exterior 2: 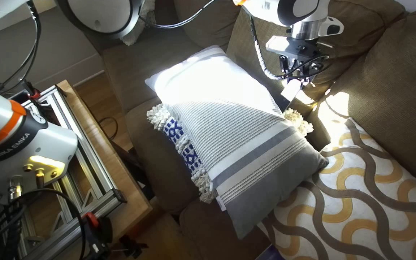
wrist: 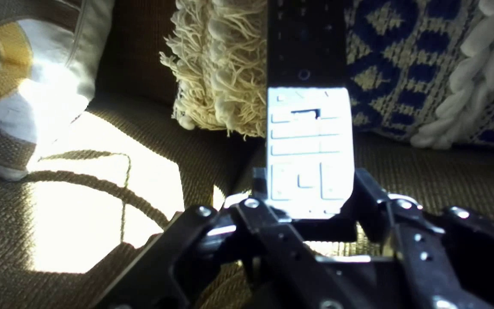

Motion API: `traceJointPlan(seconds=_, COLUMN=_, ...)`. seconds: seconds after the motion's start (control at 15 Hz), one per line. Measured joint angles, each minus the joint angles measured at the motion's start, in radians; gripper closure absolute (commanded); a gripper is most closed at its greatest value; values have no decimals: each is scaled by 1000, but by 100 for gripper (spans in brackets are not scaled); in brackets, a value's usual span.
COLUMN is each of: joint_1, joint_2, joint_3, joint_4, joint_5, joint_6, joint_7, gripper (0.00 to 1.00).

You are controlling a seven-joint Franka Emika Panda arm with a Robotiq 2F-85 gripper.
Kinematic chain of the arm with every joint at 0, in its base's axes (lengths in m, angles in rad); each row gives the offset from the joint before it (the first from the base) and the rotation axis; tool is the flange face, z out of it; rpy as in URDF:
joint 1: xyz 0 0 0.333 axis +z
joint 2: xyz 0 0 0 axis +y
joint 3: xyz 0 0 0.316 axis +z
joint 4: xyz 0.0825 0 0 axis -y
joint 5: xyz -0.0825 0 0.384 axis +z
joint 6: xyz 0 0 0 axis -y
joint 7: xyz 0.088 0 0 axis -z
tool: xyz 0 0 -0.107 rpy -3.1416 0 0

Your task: Remove the black remote below the grey pillow and then put it on the grey pillow

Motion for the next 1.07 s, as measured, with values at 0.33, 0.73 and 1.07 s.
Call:
traceJointPlan(seconds=0.33, joint_1=15, joint_2=-12, joint_3=-10, joint_4=-6, joint_5=0, joint_6=2, joint_7=2, gripper=74)
traceJointPlan(seconds=0.73, joint_1=45, joint_2=-75, joint_3=-34, joint_4=-47, joint_5=0, joint_6=9, joint_7=34, gripper=74)
traceJointPlan(seconds=1.07, joint_1=65, joint_2=-121, joint_3=-41, joint_4=-96, joint_5=0, joint_6=10, joint_7=50, gripper=24)
